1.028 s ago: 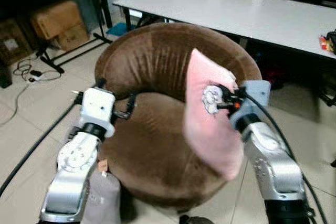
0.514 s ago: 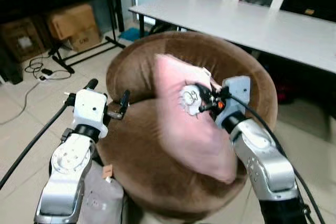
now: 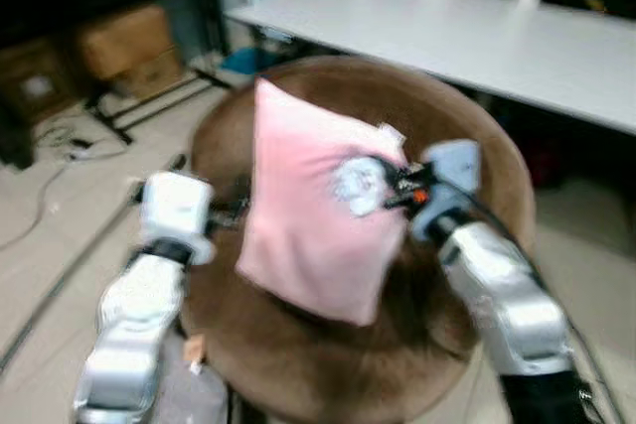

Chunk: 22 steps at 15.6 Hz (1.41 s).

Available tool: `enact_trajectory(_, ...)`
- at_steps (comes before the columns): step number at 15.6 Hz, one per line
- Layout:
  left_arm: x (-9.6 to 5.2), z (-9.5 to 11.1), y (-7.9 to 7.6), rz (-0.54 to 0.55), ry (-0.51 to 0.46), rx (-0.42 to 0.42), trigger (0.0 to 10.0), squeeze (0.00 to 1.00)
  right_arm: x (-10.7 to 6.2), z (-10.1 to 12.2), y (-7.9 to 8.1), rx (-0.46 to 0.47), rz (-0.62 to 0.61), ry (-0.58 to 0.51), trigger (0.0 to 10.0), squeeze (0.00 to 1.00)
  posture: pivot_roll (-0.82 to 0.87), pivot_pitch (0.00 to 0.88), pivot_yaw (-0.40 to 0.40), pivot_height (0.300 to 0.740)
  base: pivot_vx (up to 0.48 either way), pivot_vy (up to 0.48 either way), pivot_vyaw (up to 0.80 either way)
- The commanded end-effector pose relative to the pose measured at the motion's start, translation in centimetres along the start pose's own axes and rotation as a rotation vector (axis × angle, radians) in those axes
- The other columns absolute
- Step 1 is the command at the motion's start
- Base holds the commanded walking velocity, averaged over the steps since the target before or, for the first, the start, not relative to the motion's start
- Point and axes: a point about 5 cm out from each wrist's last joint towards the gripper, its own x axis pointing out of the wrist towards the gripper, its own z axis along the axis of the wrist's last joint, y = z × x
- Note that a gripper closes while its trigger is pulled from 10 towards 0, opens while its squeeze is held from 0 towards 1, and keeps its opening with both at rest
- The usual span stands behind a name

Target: Move the pillow to the sofa from floor

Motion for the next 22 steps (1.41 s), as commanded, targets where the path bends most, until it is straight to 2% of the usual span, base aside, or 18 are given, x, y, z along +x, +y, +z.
enact_trajectory(1,-0.2,0.0,0.8,0.018,0.004,0.013,10.0,0.0,0.3,1.7,0.5,-0.012,0.02,-0.081,10.0,0.0,-0.03,0.0,0.007,0.74,0.285,0.0,0.0)
enact_trajectory(6,-0.6,-0.4,1.1,-0.006,0.026,0.023,10.0,0.0,0.3,1.7,0.8,-0.002,0.037,-0.065,10.0,0.0,-0.03,0.0,0.002,0.74,0.169,0.0,0.0)
enact_trajectory(8,-0.9,-0.7,1.4,-0.045,0.057,0.039,10.0,0.0,0.4,1.7,1.0,0.061,0.054,-0.027,10.0,0.0,-0.03,0.0,0.001,0.74,0.0,0.0,0.0)
enact_trajectory(9,-1.2,-1.1,1.6,-0.103,0.102,0.045,10.0,0.0,0.6,1.7,1.4,0.174,0.084,0.025,10.0,0.0,-0.03,0.0,0.0,0.74,0.0,0.0,0.0)
enact_trajectory(10,-1.3,-1.2,1.5,-0.136,0.115,0.042,10.0,0.0,0.7,1.7,1.6,0.18,0.098,0.046,10.0,0.0,-0.03,0.0,0.001,0.74,0.0,0.0,0.0)
enact_trajectory(12,-1.8,-1.5,0.8,-0.266,0.16,0.047,10.0,0.0,1.5,1.9,2.7,0.242,0.164,0.079,10.0,0.0,-0.03,0.0,0.004,0.74,0.0,0.0,0.0)
enact_trajectory(14,-2.3,-1.7,0.2,-0.346,0.185,0.055,10.0,0.0,2.2,2.0,3.7,0.301,0.212,0.118,10.0,0.0,-0.03,0.0,0.006,0.74,0.0,0.0,0.0)
enact_trajectory(17,-2.6,-1.7,0.3,-0.366,0.201,0.057,10.0,0.0,3.3,1.8,4.9,0.36,0.234,0.187,10.0,0.0,-0.03,0.0,0.002,0.74,0.0,0.0,0.0)
enact_trajectory(19,-2.8,-1.7,0.4,-0.377,0.209,0.056,10.0,0.0,3.9,1.7,5.1,0.385,0.232,0.199,10.0,0.0,-0.03,0.0,0.001,0.74,0.0,0.0,0.0)
enact_trajectory(22,-3.1,-1.8,0.3,-0.413,0.228,0.054,10.0,0.0,6.5,1.1,4.7,0.411,0.19,0.25,10.0,0.0,-0.02,0.0,-0.001,0.74,0.0,0.0,0.0)
